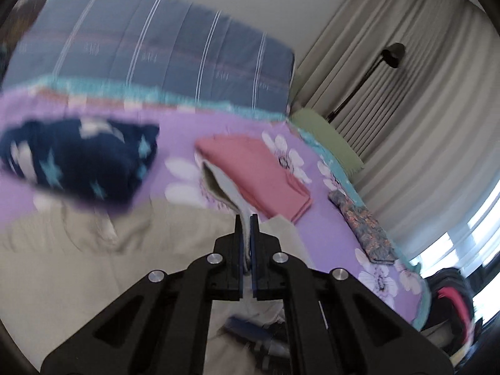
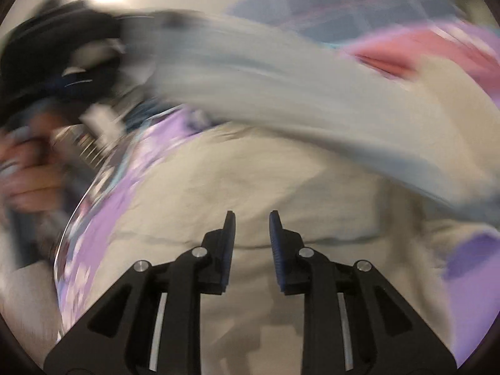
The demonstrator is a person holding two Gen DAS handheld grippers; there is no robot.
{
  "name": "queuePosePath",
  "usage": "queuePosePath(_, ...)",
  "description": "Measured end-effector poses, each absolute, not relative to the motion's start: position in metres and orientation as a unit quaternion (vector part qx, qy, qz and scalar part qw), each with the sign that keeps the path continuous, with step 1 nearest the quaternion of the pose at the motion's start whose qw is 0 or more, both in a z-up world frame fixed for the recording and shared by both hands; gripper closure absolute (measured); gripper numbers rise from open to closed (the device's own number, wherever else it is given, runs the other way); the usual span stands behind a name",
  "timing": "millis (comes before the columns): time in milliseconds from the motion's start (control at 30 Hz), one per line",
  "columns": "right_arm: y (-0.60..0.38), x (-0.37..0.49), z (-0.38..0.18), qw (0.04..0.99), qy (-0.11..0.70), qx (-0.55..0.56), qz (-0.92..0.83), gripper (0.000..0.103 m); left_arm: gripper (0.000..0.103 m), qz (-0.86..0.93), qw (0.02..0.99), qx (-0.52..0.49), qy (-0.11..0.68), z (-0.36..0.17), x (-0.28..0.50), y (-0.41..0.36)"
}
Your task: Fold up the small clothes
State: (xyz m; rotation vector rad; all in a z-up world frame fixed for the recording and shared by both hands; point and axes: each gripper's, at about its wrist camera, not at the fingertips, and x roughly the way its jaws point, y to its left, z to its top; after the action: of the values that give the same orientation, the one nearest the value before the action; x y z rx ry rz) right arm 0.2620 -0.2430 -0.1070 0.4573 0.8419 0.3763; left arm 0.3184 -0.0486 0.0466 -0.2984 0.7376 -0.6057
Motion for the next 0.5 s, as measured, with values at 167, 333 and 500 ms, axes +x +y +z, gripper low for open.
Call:
queuePosePath(167,-0.255,0.269,-0.117,0.862,0.422,0.244,0.14,0.103,0.1,-0.246,0.903,-0.126,0.329,0.056,0.304,-0.008)
queuePosePath(333,-0.247,0.256,-0.109,0.887,0.403,0.21,0.085,0.103,0.1,-0.198,0.914,-0.119,0.333,0.045,0.293,0.047)
queuePosePath(500,-0.247,0.26,-0.112,0.885,0.408,0.208,0.08,0.103,0.1,-0.151,0.918,-0.114,0.348,0.024,0.279,0.099)
